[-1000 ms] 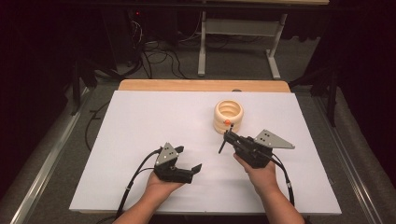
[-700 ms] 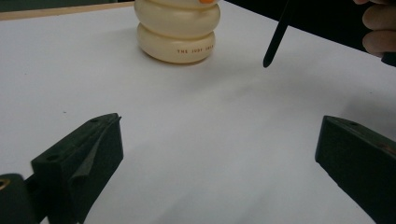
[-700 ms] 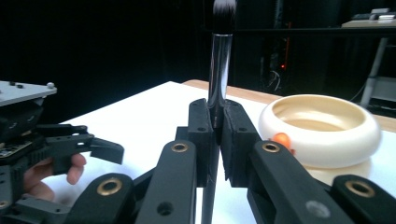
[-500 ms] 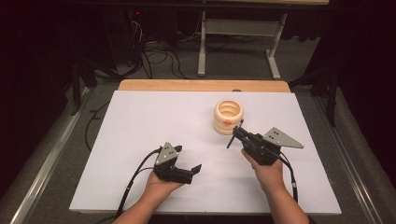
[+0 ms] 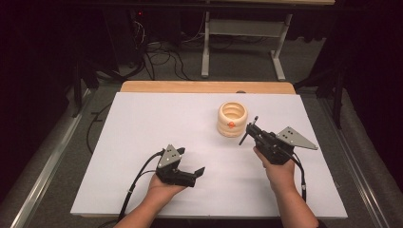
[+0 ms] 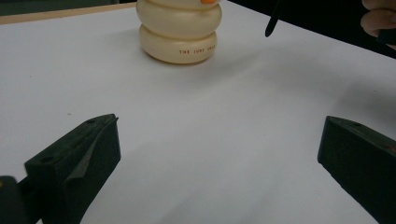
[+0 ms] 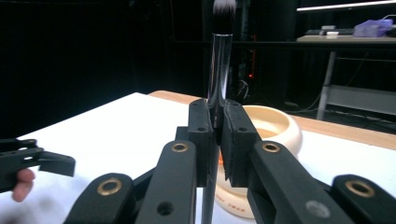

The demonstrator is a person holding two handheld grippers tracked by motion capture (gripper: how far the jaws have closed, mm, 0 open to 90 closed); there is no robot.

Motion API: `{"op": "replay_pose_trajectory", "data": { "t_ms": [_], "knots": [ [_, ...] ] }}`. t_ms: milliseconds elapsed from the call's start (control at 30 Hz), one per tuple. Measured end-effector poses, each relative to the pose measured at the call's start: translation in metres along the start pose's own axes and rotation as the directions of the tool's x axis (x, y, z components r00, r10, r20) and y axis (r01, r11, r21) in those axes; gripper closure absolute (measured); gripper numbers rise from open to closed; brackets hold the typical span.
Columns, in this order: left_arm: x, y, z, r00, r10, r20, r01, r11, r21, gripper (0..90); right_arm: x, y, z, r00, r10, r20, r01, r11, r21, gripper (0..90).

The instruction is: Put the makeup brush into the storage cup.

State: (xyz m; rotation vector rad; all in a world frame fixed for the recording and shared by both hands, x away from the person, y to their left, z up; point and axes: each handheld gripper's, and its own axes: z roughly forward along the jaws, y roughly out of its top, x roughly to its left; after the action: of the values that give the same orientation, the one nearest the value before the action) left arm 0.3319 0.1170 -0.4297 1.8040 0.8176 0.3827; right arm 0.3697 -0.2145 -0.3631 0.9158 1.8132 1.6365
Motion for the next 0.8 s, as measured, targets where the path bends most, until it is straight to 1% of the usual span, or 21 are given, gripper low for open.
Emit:
{"op": "replay_pose_trajectory", "data": {
  "t_ms": [67,100,167,200,300,333,367,400,433,567,600,633,667,800],
  "knots": [
    [0.000,0.000,0.000,1.0000,0.002,-0.003,-0.002,1.0000,-0.001,0.1,-0.001,0.000,-0.001,0.9998,0.012,0.012,-0.012,1.000,-0.001,85.5],
    [0.000,0.001,-0.001,1.0000,0.003,-0.003,-0.003,1.0000,-0.001,0.1,-0.003,0.001,-0.002,0.9999,0.004,0.016,-0.003,1.000,-0.004,85.5],
    [0.000,0.001,-0.002,1.0000,0.008,-0.006,-0.008,1.0000,-0.003,0.1,-0.005,0.001,-0.003,0.9995,0.000,0.030,0.000,1.000,-0.007,85.5],
    [0.000,0.001,-0.002,0.9999,0.009,-0.007,-0.009,0.9999,-0.005,0.1,-0.005,0.002,-0.003,0.9996,0.008,0.029,-0.007,1.000,-0.012,85.5],
    [0.000,0.002,-0.003,0.9998,0.019,-0.011,-0.019,0.9998,-0.005,0.2,-0.007,0.003,-0.004,0.9993,-0.001,0.038,0.002,1.000,-0.016,85.4],
    [0.000,0.002,-0.003,0.9997,0.021,-0.013,-0.021,0.9998,-0.005,0.2,-0.008,0.004,-0.004,0.9991,0.007,0.042,-0.006,1.000,-0.020,85.5],
    [0.000,0.002,-0.003,0.9997,0.023,-0.014,-0.023,0.9997,-0.005,0.2,-0.008,0.004,-0.004,0.9989,0.001,0.046,0.000,1.000,-0.020,85.5],
    [0.000,0.002,-0.003,0.9996,0.024,-0.014,-0.024,0.9997,-0.004,0.2,-0.008,0.005,-0.004,0.9988,0.005,0.049,-0.004,1.000,-0.022,85.5],
    [0.000,0.002,-0.003,0.9996,0.026,-0.014,-0.026,0.9997,-0.003,0.2,-0.009,0.006,-0.004,0.9988,-0.006,0.048,0.007,1.000,-0.022,85.5],
    [0.001,0.002,-0.004,0.9993,0.031,-0.020,-0.032,0.9995,-0.002,0.2,-0.008,0.012,-0.001,0.9982,-0.005,0.060,0.007,1.000,-0.022,85.6],
    [0.001,0.002,-0.004,0.9994,0.029,-0.020,-0.029,0.9996,-0.001,0.2,-0.009,0.014,0.001,0.9983,-0.013,0.057,0.014,1.000,-0.025,85.6],
    [0.002,0.002,-0.004,0.9995,0.025,-0.019,-0.025,0.9997,-0.002,0.2,-0.009,0.016,0.002,0.9981,-0.009,0.061,0.011,1.000,-0.020,85.6],
    [0.002,0.003,-0.004,0.9995,0.026,-0.019,-0.026,0.9997,-0.002,0.2,-0.010,0.019,0.003,0.9979,-0.020,0.062,0.022,1.000,-0.021,85.6],
    [0.002,0.003,-0.005,0.9995,0.026,-0.017,-0.026,0.9997,-0.004,0.3,-0.011,0.028,0.006,0.9977,-0.015,0.065,0.017,1.000,-0.020,85.7]
  ]
}}
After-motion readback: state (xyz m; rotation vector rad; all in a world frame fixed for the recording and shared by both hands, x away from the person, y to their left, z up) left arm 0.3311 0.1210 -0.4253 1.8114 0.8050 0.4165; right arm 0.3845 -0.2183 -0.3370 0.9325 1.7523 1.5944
